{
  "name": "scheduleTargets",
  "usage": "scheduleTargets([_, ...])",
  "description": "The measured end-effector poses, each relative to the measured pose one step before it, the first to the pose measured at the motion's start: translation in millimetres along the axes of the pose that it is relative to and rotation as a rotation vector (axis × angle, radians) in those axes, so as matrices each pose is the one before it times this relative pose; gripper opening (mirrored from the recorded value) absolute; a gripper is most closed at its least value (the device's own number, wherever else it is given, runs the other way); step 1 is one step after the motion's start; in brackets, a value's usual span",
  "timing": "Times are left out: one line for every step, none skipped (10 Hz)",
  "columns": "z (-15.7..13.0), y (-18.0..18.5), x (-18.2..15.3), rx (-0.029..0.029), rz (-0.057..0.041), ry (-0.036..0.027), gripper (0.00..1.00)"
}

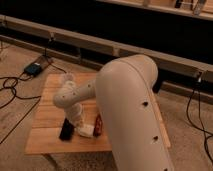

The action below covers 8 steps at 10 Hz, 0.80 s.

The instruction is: Wipe the white sponge on the table

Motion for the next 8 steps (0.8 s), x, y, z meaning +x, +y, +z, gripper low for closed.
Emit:
scheduleTargets([0.35, 0.71, 1.20, 0.00103, -0.00295, 0.00121, 0.00])
scheduleTargets([0.01, -0.31, -0.32, 0.00008, 0.00083, -0.00025, 0.00])
scheduleTargets([-0.06, -0.14, -0.10, -0.00008, 0.00029, -0.00010, 0.00])
scheduleTargets([-0.62, -1.13, -1.38, 0.00060, 0.00179, -0.00239, 0.00])
scheduleTargets([-6.15, -15.70, -16.76, 0.01197, 0.02301, -0.02988, 0.00])
scheduleTargets([-5.74, -14.84, -16.67, 0.01006, 0.01567, -0.02932, 0.00])
scheduleTargets([-5.62, -10.26, -14.03, 0.01092, 0.00767, -0.02669, 0.00])
scheduleTargets([-7.10, -1.28, -8.47, -0.00294, -0.00106, -0.02080, 0.00])
